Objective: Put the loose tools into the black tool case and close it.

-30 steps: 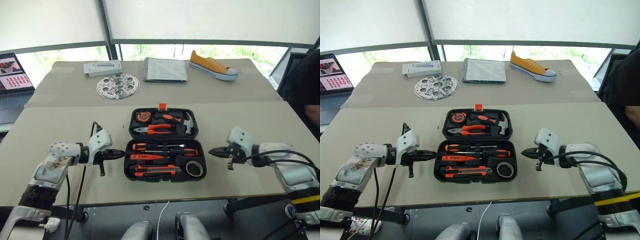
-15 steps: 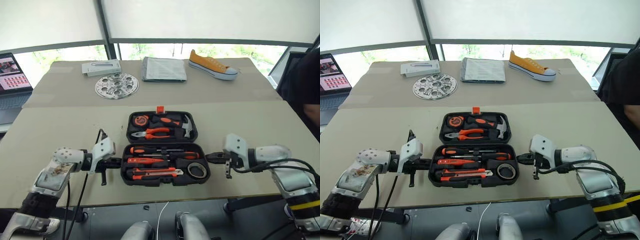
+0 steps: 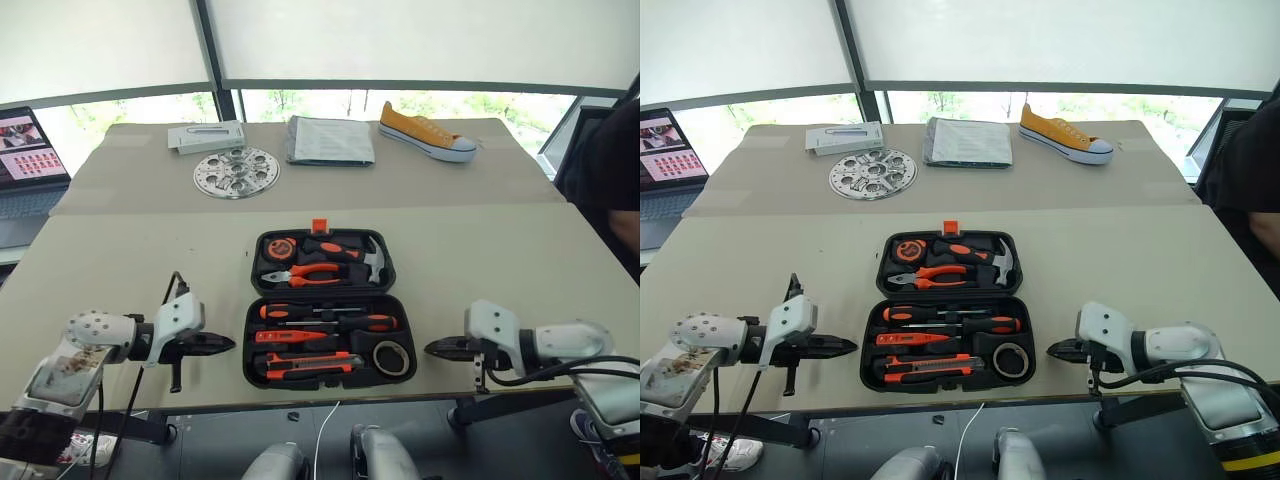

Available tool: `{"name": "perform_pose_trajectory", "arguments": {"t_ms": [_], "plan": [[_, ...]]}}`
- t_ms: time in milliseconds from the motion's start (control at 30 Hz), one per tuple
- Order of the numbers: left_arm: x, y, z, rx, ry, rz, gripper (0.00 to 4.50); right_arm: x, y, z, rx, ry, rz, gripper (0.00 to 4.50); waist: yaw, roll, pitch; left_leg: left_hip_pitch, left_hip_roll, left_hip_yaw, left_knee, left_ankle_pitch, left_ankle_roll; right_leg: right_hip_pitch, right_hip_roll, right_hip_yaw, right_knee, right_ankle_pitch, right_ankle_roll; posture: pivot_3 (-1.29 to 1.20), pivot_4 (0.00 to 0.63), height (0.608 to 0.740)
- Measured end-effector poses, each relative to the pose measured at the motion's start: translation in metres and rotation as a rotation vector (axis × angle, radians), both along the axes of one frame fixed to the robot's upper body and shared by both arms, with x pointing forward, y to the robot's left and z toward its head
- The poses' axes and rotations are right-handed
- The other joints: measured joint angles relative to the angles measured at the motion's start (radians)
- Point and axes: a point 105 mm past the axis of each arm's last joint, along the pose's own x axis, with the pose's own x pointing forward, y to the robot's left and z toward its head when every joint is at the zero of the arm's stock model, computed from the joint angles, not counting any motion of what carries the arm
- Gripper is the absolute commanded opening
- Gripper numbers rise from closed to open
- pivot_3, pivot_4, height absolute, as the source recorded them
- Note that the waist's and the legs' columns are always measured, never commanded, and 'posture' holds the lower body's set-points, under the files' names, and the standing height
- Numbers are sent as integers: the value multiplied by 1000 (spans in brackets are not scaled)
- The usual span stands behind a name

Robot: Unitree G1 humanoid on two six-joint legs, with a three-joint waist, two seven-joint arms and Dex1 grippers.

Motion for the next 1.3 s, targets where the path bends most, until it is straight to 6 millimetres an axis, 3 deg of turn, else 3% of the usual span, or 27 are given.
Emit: {"name": "perform_pose_trajectory", "arguments": {"t_ms": [133,267,400,500,600,733,767,833,967,1033,1067,1300], "plan": [[34,9,20,-137,30,237,1375,27,-5,21,86,-9,-148,1074,0,0,0,0,0,0,1,0,1,0,0,0,1,0,0,0,150,740],[70,-3,48,-326,81,400,2889,61,15,57,278,-3,-252,2537,0,-1,0,-2,0,0,2,4,7,-1,0,0,2,1,-1,0,150,740],[93,-16,62,-432,154,480,4201,86,28,69,359,38,-340,3792,-1,-1,0,-3,-1,0,2,4,8,-3,-1,-1,1,1,-1,0,150,740],[102,-24,64,-456,179,495,4201,98,36,63,365,85,-381,3792,-3,-1,0,-3,-1,-1,1,4,8,-4,-1,-2,1,1,-1,0,150,740],[108,-31,49,-428,218,516,4201,110,38,50,325,110,-438,3792,-6,-1,0,-3,-2,-1,2,4,8,-4,-1,-4,1,1,-1,0,150,740],[111,-40,31,-402,259,524,3060,121,44,36,316,151,-487,3819,-12,-1,0,-3,-1,0,3,4,7,-4,-1,-3,2,1,-1,0,150,740],[111,-41,31,-404,260,522,2670,122,44,36,319,156,-492,3296,-13,-1,0,-3,-1,0,3,4,7,-4,-1,-3,3,1,-1,0,150,740],[116,-39,36,-395,232,532,1994,126,48,37,331,167,-494,2795,-19,-1,0,-3,-1,0,4,5,7,-3,-1,-2,4,1,-1,0,150,740],[119,-33,40,-382,197,543,479,130,54,36,352,189,-494,1322,-23,0,-2,1,-2,0,5,5,6,-1,-2,1,7,1,-1,0,150,740],[119,-33,39,-377,196,547,60,132,58,37,365,195,-488,738,-22,0,-3,1,-2,0,5,5,6,-1,-2,3,9,1,-1,0,150,740],[119,-32,39,-378,196,547,0,133,59,38,376,200,-492,360,-22,0,-3,1,-2,0,5,5,6,-1,-2,3,11,1,-1,0,150,740],[118,-32,39,-381,189,537,0,136,57,39,426,257,-535,360,-20,1,-3,1,-2,0,5,5,7,-2,-2,4,13,1,-1,0,150,740]]}}
